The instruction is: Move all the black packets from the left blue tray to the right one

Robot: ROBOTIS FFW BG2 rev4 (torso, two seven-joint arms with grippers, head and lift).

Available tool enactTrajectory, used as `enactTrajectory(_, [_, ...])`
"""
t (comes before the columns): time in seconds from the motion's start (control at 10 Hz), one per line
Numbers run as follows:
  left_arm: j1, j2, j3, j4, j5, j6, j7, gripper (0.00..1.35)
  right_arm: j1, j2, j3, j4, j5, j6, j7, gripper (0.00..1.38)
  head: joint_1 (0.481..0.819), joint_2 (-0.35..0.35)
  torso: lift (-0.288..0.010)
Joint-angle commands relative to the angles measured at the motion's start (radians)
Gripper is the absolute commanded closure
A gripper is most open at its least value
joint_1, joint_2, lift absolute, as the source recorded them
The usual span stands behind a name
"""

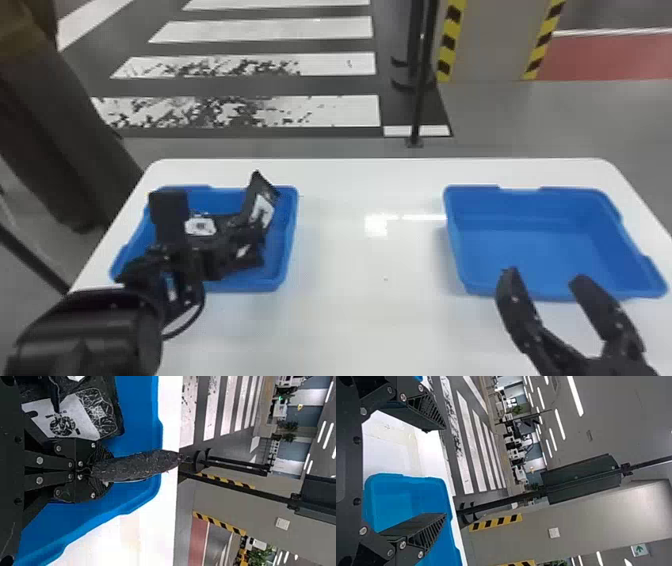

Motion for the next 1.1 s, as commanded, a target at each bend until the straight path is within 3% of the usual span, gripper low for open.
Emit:
enactTrajectory(0.0, [0.081, -0.003, 0.039, -0.143, 0.02, 0.059, -0.016, 1.2, -0.004, 0.0, 0.0, -0.005, -0.009, 0.0, 0.014, 0.26, 0.695, 0.083, -0.14])
enactTrajectory(0.2, [0.172, 0.004, 0.055, -0.29, 0.072, 0.094, -0.065, 1.2, -0.034, -0.005, -0.002, -0.012, -0.087, 0.012, 0.094, 0.25, 0.695, 0.096, -0.14])
enactTrajectory(0.3, [0.209, 0.009, 0.053, -0.334, 0.116, 0.098, -0.093, 1.2, -0.065, -0.012, -0.002, -0.012, -0.165, 0.098, 0.165, 0.25, 0.695, 0.099, -0.14])
enactTrajectory(0.4, [0.238, 0.014, 0.045, -0.371, 0.16, 0.101, -0.12, 1.2, -0.122, -0.028, -0.006, 0.012, -0.272, 0.28, 0.264, 0.25, 0.695, 0.1, -0.14])
enactTrajectory(0.5, [0.253, 0.02, 0.025, -0.376, 0.222, 0.096, -0.148, 1.2, -0.178, -0.038, -0.006, 0.071, -0.25, 0.282, 0.336, 0.22, 0.695, 0.118, -0.14])
enactTrajectory(1.0, [0.263, 0.035, -0.017, -0.379, 0.325, 0.152, -0.323, 1.2, -0.291, -0.026, -0.02, 0.133, -0.382, 0.376, 0.39, 0.2, 0.695, 0.059, -0.14])
